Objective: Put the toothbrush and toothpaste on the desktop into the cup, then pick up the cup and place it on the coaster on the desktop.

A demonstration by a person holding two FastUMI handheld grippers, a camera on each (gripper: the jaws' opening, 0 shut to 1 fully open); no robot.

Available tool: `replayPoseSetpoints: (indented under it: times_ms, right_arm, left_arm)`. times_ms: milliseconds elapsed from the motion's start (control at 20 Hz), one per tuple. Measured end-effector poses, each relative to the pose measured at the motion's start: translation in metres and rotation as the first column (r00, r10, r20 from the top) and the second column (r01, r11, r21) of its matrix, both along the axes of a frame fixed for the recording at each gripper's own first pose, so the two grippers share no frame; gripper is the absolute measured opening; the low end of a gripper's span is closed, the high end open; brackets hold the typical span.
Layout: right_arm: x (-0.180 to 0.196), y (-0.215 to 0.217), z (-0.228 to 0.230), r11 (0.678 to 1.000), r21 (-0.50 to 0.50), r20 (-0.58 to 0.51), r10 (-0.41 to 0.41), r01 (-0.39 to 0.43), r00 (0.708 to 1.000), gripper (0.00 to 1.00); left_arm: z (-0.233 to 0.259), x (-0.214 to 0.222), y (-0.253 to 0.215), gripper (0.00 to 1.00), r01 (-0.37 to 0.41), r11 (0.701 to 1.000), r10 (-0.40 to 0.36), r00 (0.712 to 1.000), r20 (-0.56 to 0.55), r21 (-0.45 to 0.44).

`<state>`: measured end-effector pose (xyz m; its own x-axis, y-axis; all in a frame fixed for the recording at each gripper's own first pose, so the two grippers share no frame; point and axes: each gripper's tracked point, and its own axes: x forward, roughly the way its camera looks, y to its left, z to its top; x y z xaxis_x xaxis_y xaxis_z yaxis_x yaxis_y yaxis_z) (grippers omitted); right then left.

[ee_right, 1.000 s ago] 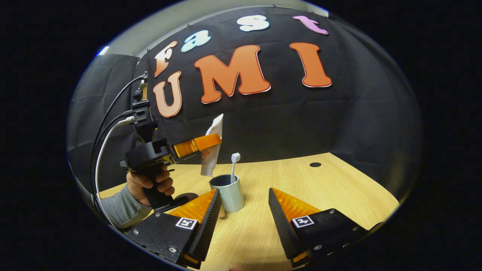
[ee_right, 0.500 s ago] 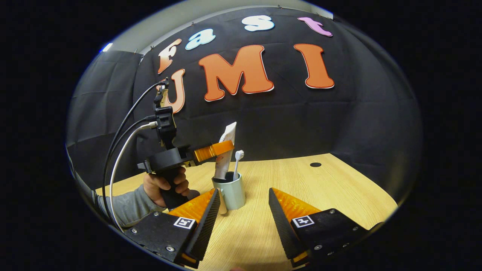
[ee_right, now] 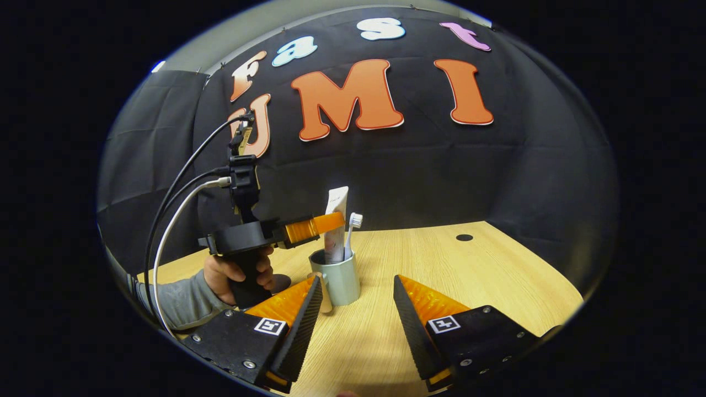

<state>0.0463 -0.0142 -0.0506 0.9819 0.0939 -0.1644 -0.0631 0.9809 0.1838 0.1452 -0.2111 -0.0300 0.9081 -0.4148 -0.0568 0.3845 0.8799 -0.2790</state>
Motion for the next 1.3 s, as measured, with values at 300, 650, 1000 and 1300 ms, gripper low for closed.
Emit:
replayPoseSetpoints:
  times_ms: [300, 650, 1000, 1300]
  right_arm:
    - [0.01, 0.015, -0.005, 1.0, 0.0, -0.026, 0.024, -0.024, 0.999, 0.79]
    - [0.028, 0.035, 0.002, 0.998, 0.005, -0.043, 0.064, -0.064, 0.997, 0.79]
    - [0.05, 0.05, -0.006, 0.996, 0.059, -0.119, 0.078, -0.071, 0.99, 0.8]
    - [0.061, 0.054, -0.006, 0.996, 0.045, -0.22, 0.079, -0.071, 0.972, 0.81]
  left_arm:
    - [-0.007, -0.014, 0.011, 0.37, 0.005, 0.998, -0.003, 1.0, -0.024, 0.07]
    - [0.026, -0.023, 0.049, 0.7, -0.084, 0.981, 0.073, 0.995, 0.066, 0.175]
    - [0.041, -0.049, 0.086, 0.97, -0.136, 0.959, 0.121, 0.99, 0.072, 0.25]
    - [0.051, -0.072, 0.117, 0.97, -0.172, 0.939, 0.156, 0.985, 0.077, 0.297]
